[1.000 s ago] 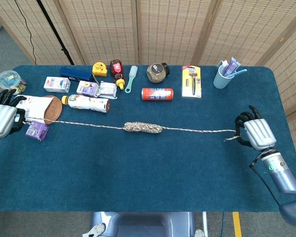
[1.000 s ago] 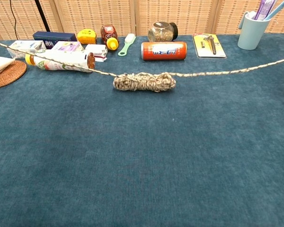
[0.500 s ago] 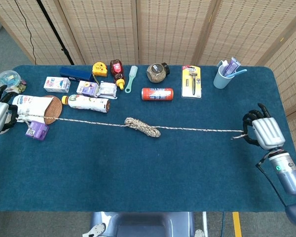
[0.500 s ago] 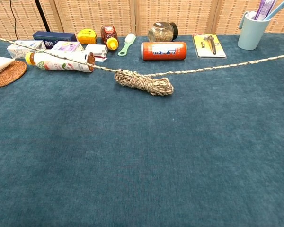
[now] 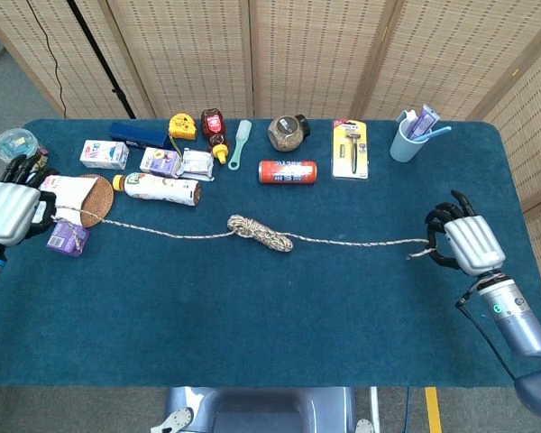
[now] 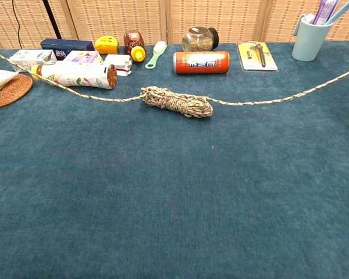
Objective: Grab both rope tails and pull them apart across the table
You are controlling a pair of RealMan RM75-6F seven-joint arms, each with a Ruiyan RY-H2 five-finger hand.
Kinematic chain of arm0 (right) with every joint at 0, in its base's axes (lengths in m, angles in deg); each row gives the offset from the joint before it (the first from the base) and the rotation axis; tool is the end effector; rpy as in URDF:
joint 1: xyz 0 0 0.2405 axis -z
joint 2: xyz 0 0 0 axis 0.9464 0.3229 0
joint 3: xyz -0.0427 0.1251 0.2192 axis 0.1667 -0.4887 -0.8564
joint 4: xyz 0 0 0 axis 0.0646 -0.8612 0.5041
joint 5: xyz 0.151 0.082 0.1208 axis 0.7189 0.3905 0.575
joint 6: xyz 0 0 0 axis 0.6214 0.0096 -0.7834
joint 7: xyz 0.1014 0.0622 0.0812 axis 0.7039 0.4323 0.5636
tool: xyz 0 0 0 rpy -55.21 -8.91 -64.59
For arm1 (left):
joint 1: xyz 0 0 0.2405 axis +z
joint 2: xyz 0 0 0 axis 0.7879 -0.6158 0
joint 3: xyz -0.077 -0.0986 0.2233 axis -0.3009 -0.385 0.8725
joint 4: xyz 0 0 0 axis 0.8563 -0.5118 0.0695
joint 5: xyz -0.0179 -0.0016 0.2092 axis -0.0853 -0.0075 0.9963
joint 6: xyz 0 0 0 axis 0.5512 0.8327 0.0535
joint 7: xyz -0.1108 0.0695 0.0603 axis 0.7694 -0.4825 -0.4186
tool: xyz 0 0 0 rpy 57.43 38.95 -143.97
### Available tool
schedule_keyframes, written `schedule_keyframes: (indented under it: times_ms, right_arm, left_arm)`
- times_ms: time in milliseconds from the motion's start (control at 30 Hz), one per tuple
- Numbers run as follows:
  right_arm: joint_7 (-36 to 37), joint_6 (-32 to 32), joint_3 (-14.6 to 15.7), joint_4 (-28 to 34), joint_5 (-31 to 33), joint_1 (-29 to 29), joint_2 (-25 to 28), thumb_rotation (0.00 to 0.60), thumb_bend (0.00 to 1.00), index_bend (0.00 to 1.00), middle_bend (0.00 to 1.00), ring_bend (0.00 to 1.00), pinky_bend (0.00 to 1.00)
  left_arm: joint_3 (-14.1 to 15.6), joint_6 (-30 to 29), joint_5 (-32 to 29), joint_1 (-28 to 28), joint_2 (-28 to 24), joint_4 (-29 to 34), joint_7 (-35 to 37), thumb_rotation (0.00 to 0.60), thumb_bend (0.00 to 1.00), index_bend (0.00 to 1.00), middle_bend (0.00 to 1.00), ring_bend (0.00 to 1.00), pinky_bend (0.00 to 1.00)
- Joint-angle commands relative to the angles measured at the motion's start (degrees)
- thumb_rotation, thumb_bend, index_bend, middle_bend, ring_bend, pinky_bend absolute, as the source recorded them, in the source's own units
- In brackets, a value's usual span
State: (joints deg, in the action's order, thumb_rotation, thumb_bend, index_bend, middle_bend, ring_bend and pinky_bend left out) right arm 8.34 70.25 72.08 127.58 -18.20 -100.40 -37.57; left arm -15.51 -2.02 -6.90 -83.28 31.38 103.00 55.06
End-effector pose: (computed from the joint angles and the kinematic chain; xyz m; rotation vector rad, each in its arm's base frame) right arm -0.2793 -0.3350 0.1464 1.6812 -0.8140 1.0103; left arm -0.2724 0.3520 0.1943 -1.6386 -0.6741 -0.8386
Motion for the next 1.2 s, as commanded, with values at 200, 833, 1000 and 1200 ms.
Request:
schedule_keyframes:
  times_ms: [200, 833, 1000, 1200]
  right_arm:
    - [-0.2, -2.2, -1.3, 7.2, -1.4, -3.4, 0.3, 0.6, 0.39, 0.66, 0.36, 0.23, 0.0]
    - [-12.0, -11.4, -3.1, 16.1, 7.0, -7.3, 0.8, 0.6, 0.3, 0.0, 0.0, 0.0, 0.0]
    - [-13.1, -10.6, -2.9, 16.6, 8.4, -6.2, 1.8, 0.6, 0.27, 0.0, 0.0, 0.0, 0.0]
    - [-13.8, -7.7, -2.9, 15.9, 8.6, -4.2, 3.0, 0.6, 0.27, 0.0, 0.0, 0.0, 0.0]
  left_arm:
    - [-1.6, 1.9, 3.7, -5.4, 3.1, 6.3, -3.7, 0.6, 0.47, 0.72, 0.24, 0.02, 0.0]
    - [-4.3, 14.7, -7.8, -14.9, 8.1, 16.5, -17.5, 0.6, 0.06, 0.0, 0.0, 0.0, 0.0]
    - [-4.1, 12.6, -9.2, -13.7, 6.8, 17.5, -18.2, 0.6, 0.05, 0.0, 0.0, 0.0, 0.0]
    - [-3.1, 8.8, -9.2, -10.1, 3.2, 18.2, -15.8, 0.6, 0.05, 0.0, 0.0, 0.0, 0.0]
